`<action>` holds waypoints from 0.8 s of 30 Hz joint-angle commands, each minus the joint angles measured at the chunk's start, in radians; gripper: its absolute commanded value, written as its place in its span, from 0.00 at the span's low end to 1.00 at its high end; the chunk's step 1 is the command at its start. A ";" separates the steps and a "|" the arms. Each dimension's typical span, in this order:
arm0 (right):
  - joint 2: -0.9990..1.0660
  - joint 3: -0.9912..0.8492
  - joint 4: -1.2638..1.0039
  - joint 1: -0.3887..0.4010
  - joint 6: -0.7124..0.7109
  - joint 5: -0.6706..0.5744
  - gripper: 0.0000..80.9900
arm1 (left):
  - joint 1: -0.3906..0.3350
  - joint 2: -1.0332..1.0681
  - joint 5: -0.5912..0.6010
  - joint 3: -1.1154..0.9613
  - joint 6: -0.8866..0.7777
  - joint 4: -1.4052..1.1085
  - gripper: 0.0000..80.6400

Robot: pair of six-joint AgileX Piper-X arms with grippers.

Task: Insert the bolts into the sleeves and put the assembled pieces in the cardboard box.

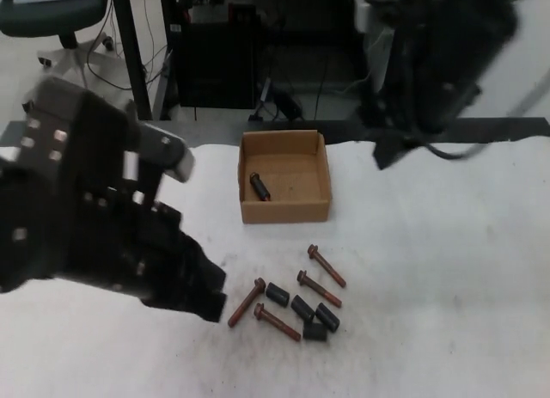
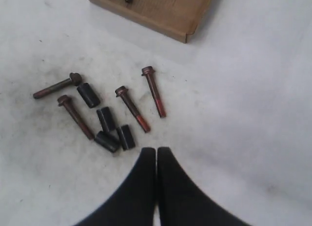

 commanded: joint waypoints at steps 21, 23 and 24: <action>-0.574 0.502 -0.096 -0.155 -0.012 -0.016 0.01 | -0.067 0.557 -0.148 -0.379 0.155 0.192 0.37; -0.574 0.502 -0.096 -0.194 -0.033 -0.075 0.01 | -0.081 0.557 -0.188 -0.382 0.164 0.191 0.38; -0.574 0.502 -0.096 -0.209 -0.033 -0.110 0.01 | -0.086 0.557 -0.188 -0.382 0.164 0.184 0.38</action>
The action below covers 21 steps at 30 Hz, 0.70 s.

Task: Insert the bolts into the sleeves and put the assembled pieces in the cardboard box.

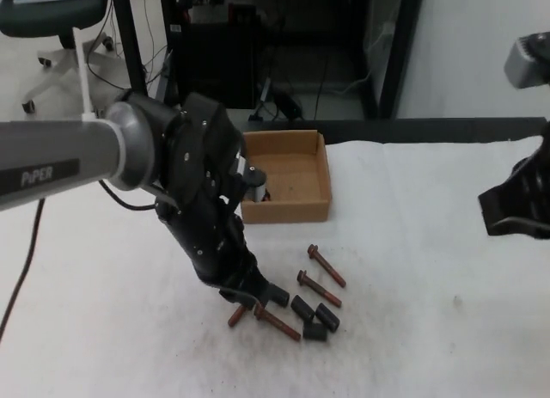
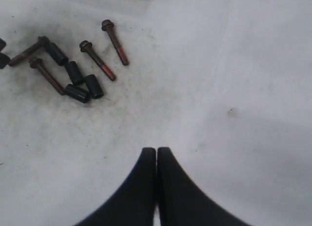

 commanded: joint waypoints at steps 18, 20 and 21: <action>-0.011 -0.001 -0.037 -0.077 -0.030 -0.149 0.01 | -0.049 0.075 -0.159 -0.016 0.020 -0.072 0.38; -0.011 -0.001 -0.035 -0.077 -0.030 -0.149 0.01 | -0.049 0.082 -0.159 -0.016 0.012 -0.084 0.38; -0.011 -0.001 -0.035 -0.077 -0.030 -0.149 0.01 | -0.049 0.085 -0.159 -0.016 0.010 -0.091 0.38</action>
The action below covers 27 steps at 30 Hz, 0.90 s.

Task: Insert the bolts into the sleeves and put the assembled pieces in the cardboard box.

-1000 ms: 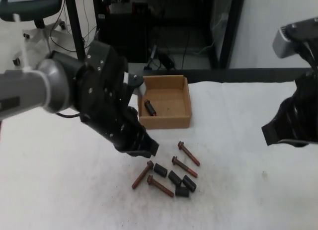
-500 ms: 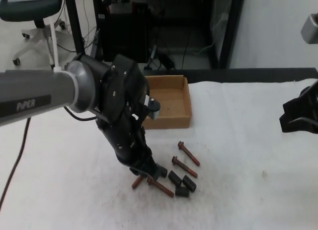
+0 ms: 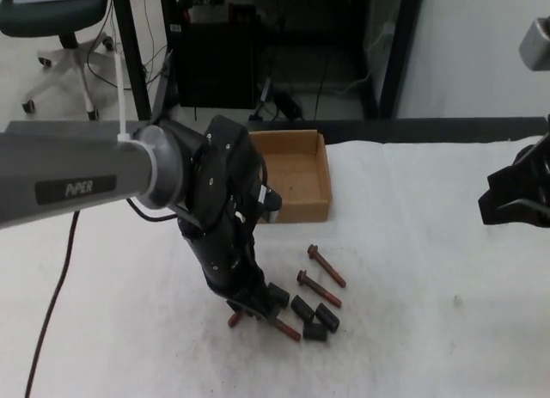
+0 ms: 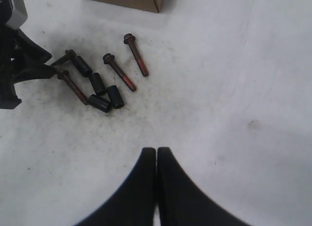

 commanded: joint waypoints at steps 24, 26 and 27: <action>-0.011 -0.002 0.026 -0.002 -0.004 -0.015 0.01 | -0.004 0.081 -0.015 -0.030 -0.045 -0.110 0.38; -0.011 -0.002 0.026 -0.002 -0.004 -0.015 0.01 | -0.004 0.081 -0.015 -0.035 -0.045 -0.112 0.38; -0.011 -0.002 0.026 -0.002 -0.004 -0.015 0.01 | -0.004 0.081 -0.015 -0.034 -0.045 -0.115 0.38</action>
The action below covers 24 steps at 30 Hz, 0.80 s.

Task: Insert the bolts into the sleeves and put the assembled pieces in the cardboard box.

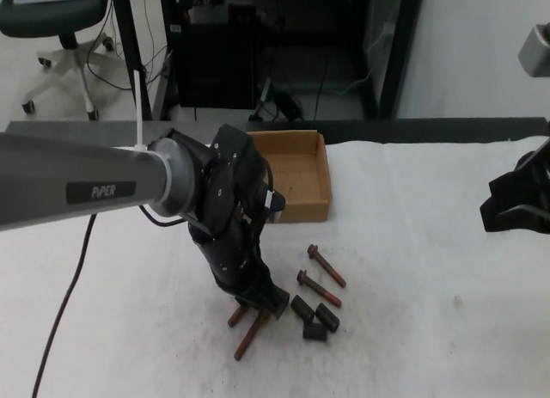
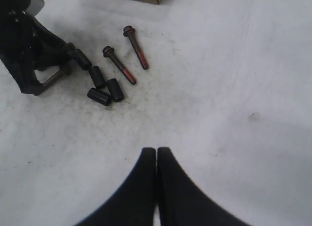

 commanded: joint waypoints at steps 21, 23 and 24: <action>-0.009 -0.003 0.003 -0.002 -0.006 -0.013 0.01 | 0.000 0.020 0.004 -0.014 -0.030 0.011 0.38; -0.009 -0.003 0.003 -0.002 -0.006 -0.013 0.01 | 0.002 0.020 0.004 -0.014 -0.027 0.028 0.38; -0.009 -0.003 0.003 -0.002 -0.008 -0.013 0.01 | 0.005 0.020 0.002 -0.014 -0.027 0.037 0.38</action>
